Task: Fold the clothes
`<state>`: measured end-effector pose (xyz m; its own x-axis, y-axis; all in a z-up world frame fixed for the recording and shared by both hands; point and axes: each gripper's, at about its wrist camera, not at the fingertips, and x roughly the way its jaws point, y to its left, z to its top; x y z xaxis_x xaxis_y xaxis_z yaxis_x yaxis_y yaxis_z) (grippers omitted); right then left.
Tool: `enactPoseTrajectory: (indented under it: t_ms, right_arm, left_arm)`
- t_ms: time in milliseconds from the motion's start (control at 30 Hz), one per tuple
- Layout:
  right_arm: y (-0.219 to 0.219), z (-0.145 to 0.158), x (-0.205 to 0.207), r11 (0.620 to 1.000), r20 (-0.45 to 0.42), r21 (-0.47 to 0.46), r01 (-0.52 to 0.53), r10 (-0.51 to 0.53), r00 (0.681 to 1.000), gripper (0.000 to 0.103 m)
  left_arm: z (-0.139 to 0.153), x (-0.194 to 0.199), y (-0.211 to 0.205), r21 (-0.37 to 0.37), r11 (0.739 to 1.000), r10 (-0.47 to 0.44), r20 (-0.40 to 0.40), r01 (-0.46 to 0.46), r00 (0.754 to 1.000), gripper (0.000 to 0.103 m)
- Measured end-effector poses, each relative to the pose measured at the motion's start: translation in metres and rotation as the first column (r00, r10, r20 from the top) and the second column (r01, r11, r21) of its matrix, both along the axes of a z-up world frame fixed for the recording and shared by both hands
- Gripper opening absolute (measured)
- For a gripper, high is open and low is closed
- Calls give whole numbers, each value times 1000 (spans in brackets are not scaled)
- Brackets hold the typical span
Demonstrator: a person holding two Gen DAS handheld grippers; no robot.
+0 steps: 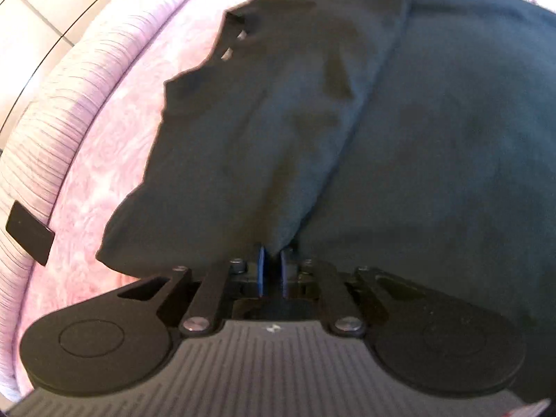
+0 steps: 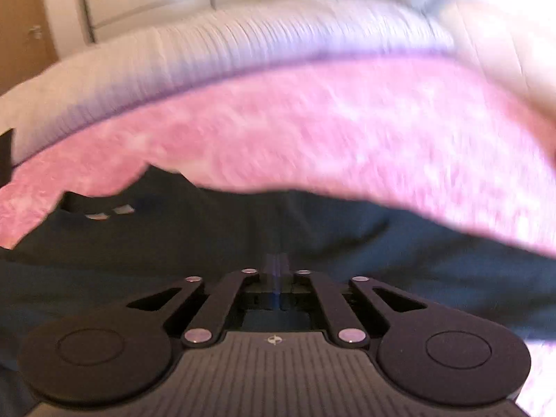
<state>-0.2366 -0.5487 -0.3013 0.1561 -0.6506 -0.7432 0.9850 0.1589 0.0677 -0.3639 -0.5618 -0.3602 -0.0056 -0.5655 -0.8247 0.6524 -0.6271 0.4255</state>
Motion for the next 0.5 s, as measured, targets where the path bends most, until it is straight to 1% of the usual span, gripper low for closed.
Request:
enactPoseTrajectory:
  t_ms: [33,67,133,167,233,267,300,367,467,500]
  right_arm:
    - [2,-1,2,1000,-7,4,-18,18,1000,7]
    - [3,-3,5,999,-13,8,-36,36,999,11]
    - [14,-1,16,995,-16,2,-96,97,995,32]
    - [21,-1,22,992,-17,2,-128,128,992,48]
    - [28,-7,38,978,-37,9,-207,208,978,50]
    - [27,-11,42,972,-51,15,-233,233,971,50]
    - [23,-14,44,970,-59,22,-244,245,968,50]
    - [11,-22,37,973,-31,34,-226,227,973,50]
    - [-15,-34,24,979,61,65,-192,188,980,51]
    - [-22,-40,21,976,103,95,-197,187,977,39]
  left_arm:
    - [0,2,3,-3,1000,-1,5,1,1000,9]
    - [1,4,6,-8,1000,1,8,-1,1000,10]
    - [8,9,15,-30,999,13,8,-13,1000,10]
    - [9,11,20,-44,999,10,15,-10,1000,11]
    - [8,11,25,-63,998,-3,40,5,999,20]
    - [7,8,26,-74,997,-18,52,22,998,26]
    - [3,8,24,-88,996,-29,58,34,998,28]
    - [-4,6,20,-112,992,-50,70,58,996,28]
    - [-16,3,12,-104,993,-52,66,58,996,27]
    - [-17,4,11,-99,993,-53,65,59,996,21]
